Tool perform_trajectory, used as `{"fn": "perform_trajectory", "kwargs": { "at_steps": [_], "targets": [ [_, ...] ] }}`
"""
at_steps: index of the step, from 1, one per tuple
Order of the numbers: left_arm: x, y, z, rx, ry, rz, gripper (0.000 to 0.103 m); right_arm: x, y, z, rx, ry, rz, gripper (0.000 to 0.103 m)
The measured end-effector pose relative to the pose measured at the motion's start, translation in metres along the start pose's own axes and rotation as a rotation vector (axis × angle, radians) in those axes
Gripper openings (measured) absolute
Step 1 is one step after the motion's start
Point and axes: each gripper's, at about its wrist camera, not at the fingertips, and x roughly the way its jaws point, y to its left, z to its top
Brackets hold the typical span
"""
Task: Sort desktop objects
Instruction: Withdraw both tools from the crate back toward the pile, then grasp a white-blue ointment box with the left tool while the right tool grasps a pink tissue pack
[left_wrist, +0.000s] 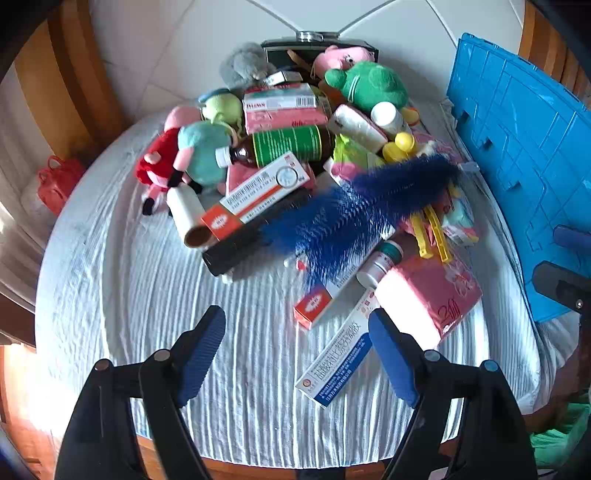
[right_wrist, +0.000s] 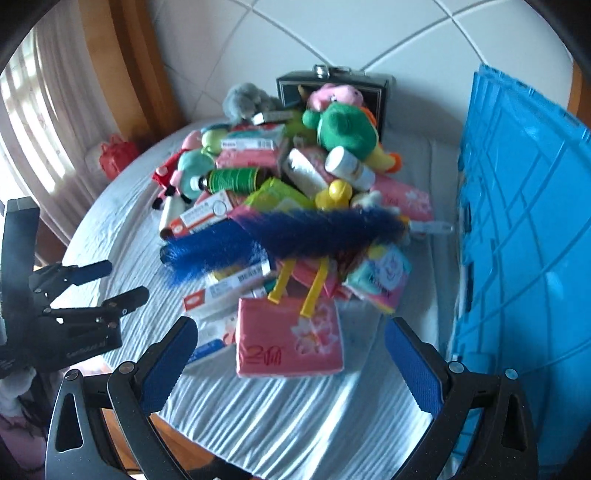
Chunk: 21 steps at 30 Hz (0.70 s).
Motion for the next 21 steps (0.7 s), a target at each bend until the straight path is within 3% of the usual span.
{"fn": "perform_trajectory", "kwargs": {
  "at_steps": [8, 14, 21],
  "targets": [
    [0.055, -0.018, -0.029, 0.070, 0.108, -0.047, 0.080, 0.049, -0.010, -0.025, 0.045, 0.138, -0.028, 0.103],
    [0.081, -0.035, -0.035, 0.117, 0.138, -0.069, 0.080, 0.076, 0.004, -0.031, 0.024, 0.173, -0.020, 0.103],
    [0.106, -0.031, -0.039, 0.055, 0.189, -0.079, 0.080, 0.100, -0.001, -0.041, -0.018, 0.234, -0.076, 0.103]
  ]
}}
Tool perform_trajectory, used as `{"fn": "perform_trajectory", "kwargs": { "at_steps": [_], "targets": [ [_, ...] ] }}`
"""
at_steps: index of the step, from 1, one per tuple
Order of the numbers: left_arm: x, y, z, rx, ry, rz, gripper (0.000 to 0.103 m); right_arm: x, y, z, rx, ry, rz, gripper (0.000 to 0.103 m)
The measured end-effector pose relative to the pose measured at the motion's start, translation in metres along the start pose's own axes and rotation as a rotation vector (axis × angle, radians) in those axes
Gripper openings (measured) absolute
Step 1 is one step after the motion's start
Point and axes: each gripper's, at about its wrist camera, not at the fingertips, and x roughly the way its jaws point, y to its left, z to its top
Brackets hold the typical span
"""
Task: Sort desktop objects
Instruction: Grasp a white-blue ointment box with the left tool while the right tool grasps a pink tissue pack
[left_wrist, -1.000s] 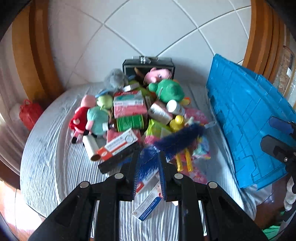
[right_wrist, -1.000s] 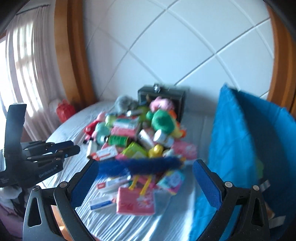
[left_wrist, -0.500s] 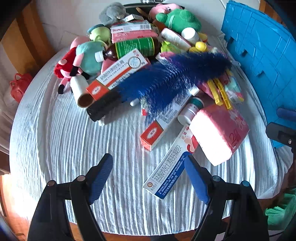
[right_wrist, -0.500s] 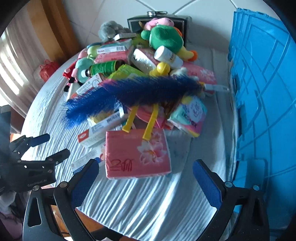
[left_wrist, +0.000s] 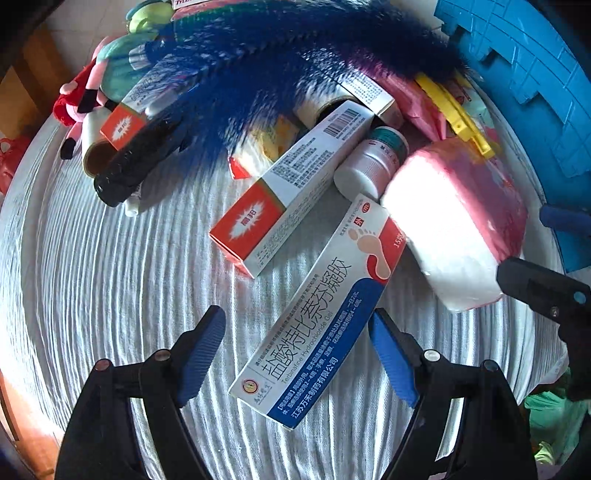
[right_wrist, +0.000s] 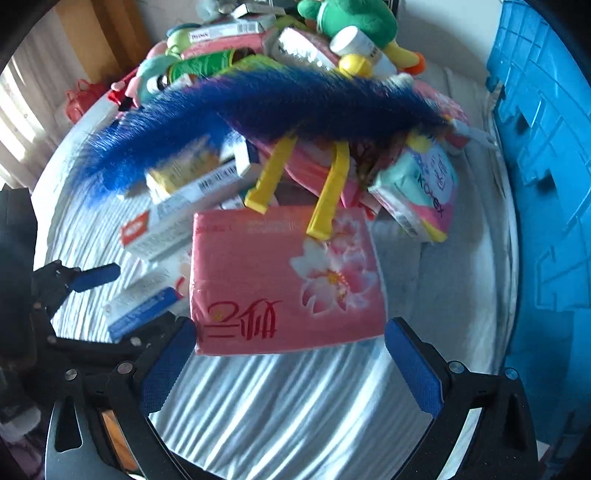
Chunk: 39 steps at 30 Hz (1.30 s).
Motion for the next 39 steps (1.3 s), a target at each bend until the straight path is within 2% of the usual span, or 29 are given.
{"fn": "perform_trajectory", "kwargs": {
  "at_steps": [3, 4, 7, 9, 10, 11, 13, 15, 16, 17, 19, 24, 26, 29, 36, 39],
  "targets": [
    [0.004, 0.005, 0.000, -0.042, 0.000, -0.001, 0.080, 0.000, -0.028, -0.012, 0.029, 0.035, -0.091, 0.103],
    [0.006, 0.006, 0.000, -0.054, 0.002, 0.002, 0.079, 0.000, -0.039, -0.017, 0.050, 0.048, -0.094, 0.103],
    [0.007, -0.001, 0.000, -0.045, -0.011, 0.044, 0.081, -0.002, -0.050, -0.025, 0.062, 0.081, -0.026, 0.102],
    [0.008, -0.004, 0.002, -0.043, -0.008, 0.033, 0.087, -0.005, -0.043, -0.026, 0.051, 0.070, -0.035, 0.102],
    [0.011, -0.008, 0.003, -0.019, 0.005, 0.029, 0.096, -0.007, -0.041, -0.024, 0.058, 0.062, -0.018, 0.102],
    [0.013, -0.012, 0.003, 0.005, 0.017, 0.028, 0.101, -0.010, -0.041, -0.022, 0.084, 0.051, 0.019, 0.102],
    [0.013, -0.013, 0.004, 0.006, 0.027, 0.025, 0.101, -0.013, -0.041, -0.016, 0.131, 0.040, 0.069, 0.103],
    [0.007, -0.015, 0.005, 0.018, 0.006, 0.021, 0.084, -0.014, -0.041, -0.009, 0.153, 0.032, 0.073, 0.103],
    [0.003, -0.015, 0.006, 0.020, -0.005, 0.017, 0.063, -0.015, -0.041, -0.005, 0.165, 0.028, 0.068, 0.103],
    [0.000, -0.014, 0.008, 0.017, -0.010, 0.008, 0.052, -0.014, -0.040, 0.000, 0.176, 0.027, 0.068, 0.103],
    [-0.003, -0.012, 0.011, 0.002, -0.018, -0.031, 0.050, -0.009, -0.039, 0.008, 0.204, 0.028, 0.068, 0.103],
    [-0.005, -0.001, 0.024, -0.023, -0.034, -0.036, 0.050, 0.011, -0.034, 0.027, 0.286, 0.033, 0.027, 0.103],
    [-0.005, 0.002, 0.030, -0.035, -0.032, -0.054, 0.050, 0.019, -0.031, 0.031, 0.307, 0.035, -0.047, 0.103],
    [-0.005, 0.002, 0.040, -0.026, -0.035, -0.075, 0.050, 0.022, -0.028, 0.032, 0.307, 0.019, -0.095, 0.103],
    [-0.008, -0.007, 0.045, 0.046, -0.036, -0.091, 0.050, 0.014, -0.056, -0.003, 0.381, 0.060, -0.051, 0.103],
    [-0.010, -0.009, 0.046, 0.065, -0.031, -0.085, 0.050, 0.011, -0.061, -0.008, 0.393, 0.057, -0.024, 0.103]
  ]
}}
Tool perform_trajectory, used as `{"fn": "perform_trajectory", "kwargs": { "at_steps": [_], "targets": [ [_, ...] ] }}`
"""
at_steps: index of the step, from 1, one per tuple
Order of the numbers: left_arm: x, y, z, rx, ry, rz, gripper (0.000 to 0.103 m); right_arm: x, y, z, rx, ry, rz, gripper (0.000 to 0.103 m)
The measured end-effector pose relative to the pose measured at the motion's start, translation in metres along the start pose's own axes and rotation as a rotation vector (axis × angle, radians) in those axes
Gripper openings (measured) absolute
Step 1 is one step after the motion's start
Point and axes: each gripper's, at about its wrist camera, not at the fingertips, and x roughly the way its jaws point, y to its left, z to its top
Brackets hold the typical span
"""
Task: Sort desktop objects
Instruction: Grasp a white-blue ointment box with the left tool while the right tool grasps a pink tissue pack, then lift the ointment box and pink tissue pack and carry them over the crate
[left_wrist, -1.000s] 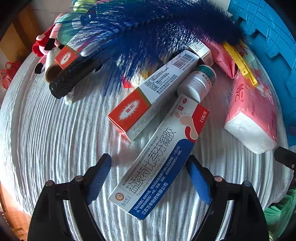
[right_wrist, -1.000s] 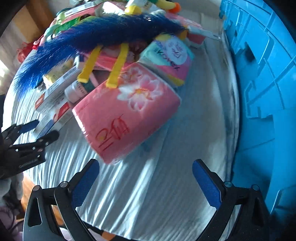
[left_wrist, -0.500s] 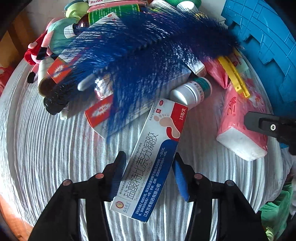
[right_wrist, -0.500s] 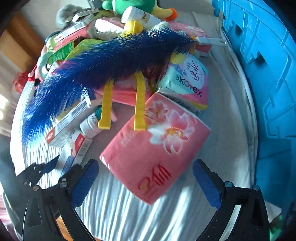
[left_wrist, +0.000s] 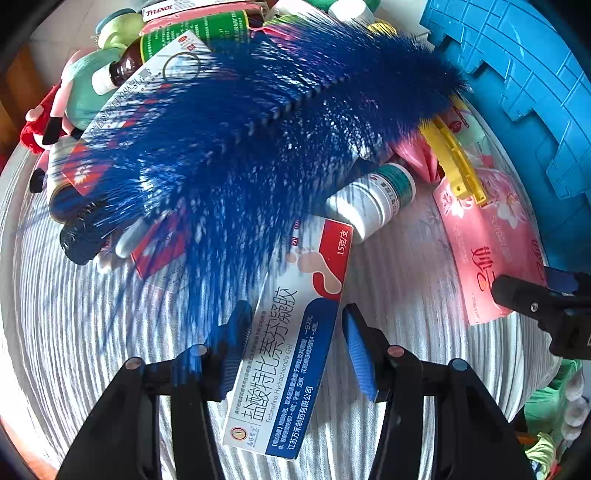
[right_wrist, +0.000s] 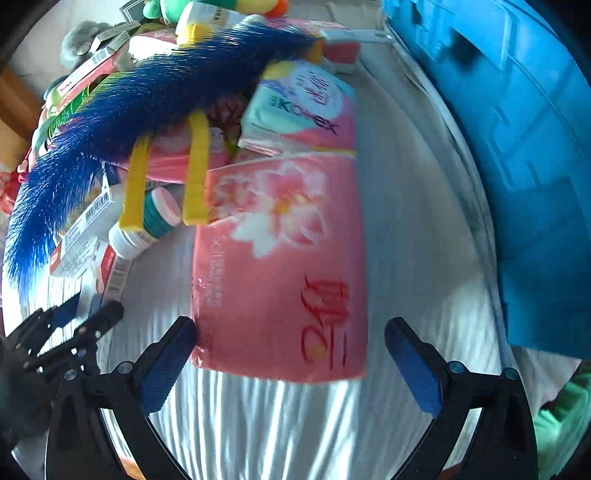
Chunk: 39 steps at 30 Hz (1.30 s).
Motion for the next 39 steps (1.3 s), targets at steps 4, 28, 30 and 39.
{"fn": "perform_trajectory", "kwargs": {
  "at_steps": [4, 28, 30, 39],
  "targets": [
    [-0.006, 0.000, -0.002, 0.002, 0.011, -0.024, 0.050, 0.007, 0.008, 0.008, -0.028, -0.024, -0.013, 0.103],
    [-0.166, -0.026, -0.005, 0.101, -0.452, -0.054, 0.039, -0.176, 0.044, -0.016, -0.198, -0.435, 0.042, 0.084],
    [-0.182, -0.031, 0.008, 0.100, -0.506, -0.053, 0.039, -0.199, 0.041, -0.021, -0.215, -0.498, 0.052, 0.084],
    [-0.239, -0.070, 0.044, 0.118, -0.681, -0.080, 0.039, -0.291, -0.001, -0.012, -0.181, -0.762, 0.063, 0.085]
  ]
}}
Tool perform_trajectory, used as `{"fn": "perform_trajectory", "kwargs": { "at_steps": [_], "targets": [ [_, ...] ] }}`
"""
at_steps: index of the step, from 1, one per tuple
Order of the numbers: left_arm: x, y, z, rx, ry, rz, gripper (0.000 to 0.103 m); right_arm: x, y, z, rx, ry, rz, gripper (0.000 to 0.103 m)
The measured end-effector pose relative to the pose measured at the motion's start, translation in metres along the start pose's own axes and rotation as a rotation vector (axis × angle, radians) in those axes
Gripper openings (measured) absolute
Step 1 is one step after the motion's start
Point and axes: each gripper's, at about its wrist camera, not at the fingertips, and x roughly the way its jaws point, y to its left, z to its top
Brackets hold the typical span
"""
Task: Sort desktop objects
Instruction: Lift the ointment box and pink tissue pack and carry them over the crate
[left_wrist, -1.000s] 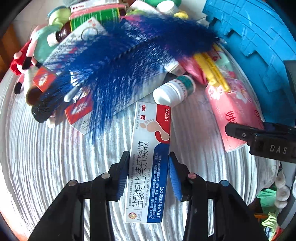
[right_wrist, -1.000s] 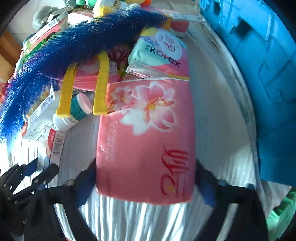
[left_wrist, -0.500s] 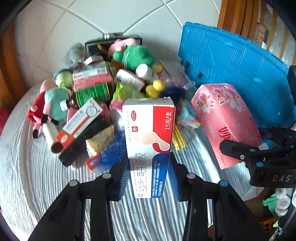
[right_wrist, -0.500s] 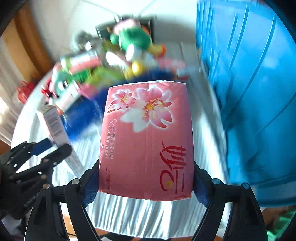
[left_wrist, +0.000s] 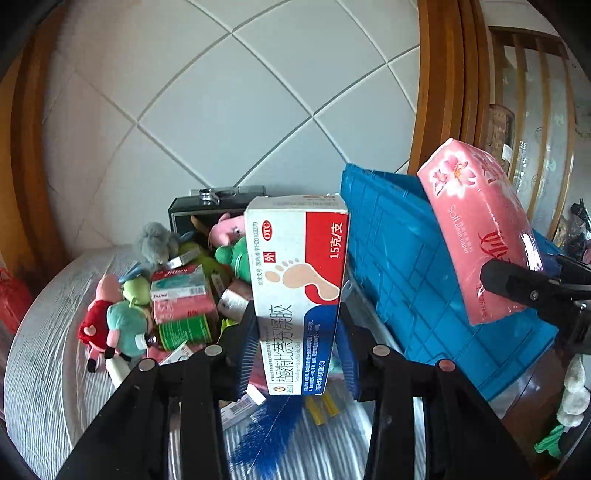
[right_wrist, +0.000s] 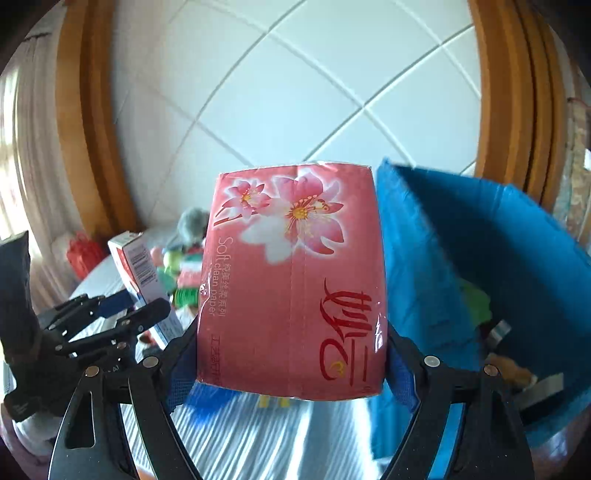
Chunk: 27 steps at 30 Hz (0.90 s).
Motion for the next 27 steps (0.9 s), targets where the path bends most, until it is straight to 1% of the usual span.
{"fn": "perform_trajectory", "kwargs": {
  "at_steps": [2, 4, 6, 9, 14, 19, 20, 22, 27],
  "targets": [
    [-0.003, -0.016, 0.015, 0.019, -0.034, -0.013, 0.039, -0.015, -0.015, 0.009, 0.011, -0.050, -0.021, 0.085],
    [-0.005, -0.035, 0.030, 0.034, -0.064, -0.033, 0.039, -0.029, -0.036, 0.016, 0.026, -0.094, -0.062, 0.085],
    [-0.005, -0.055, 0.045, 0.049, -0.092, -0.059, 0.039, -0.028, -0.050, 0.023, 0.044, -0.117, -0.101, 0.085],
    [-0.001, -0.091, 0.065, 0.079, -0.122, -0.101, 0.039, -0.036, -0.087, 0.025, 0.074, -0.132, -0.158, 0.085],
    [0.009, -0.157, 0.088, 0.131, -0.145, -0.155, 0.039, -0.042, -0.149, 0.023, 0.119, -0.129, -0.233, 0.085],
    [0.034, -0.216, 0.100, 0.178, -0.120, -0.190, 0.039, -0.040, -0.200, 0.020, 0.140, -0.114, -0.275, 0.085],
    [0.040, -0.225, 0.102, 0.188, -0.108, -0.192, 0.039, -0.051, -0.211, 0.015, 0.142, -0.111, -0.276, 0.085],
    [0.052, -0.242, 0.103, 0.203, -0.084, -0.186, 0.039, -0.048, -0.229, 0.015, 0.146, -0.101, -0.279, 0.085],
    [0.078, -0.261, 0.100, 0.208, -0.011, -0.165, 0.039, -0.036, -0.260, 0.010, 0.136, -0.095, -0.293, 0.085]
  ]
}}
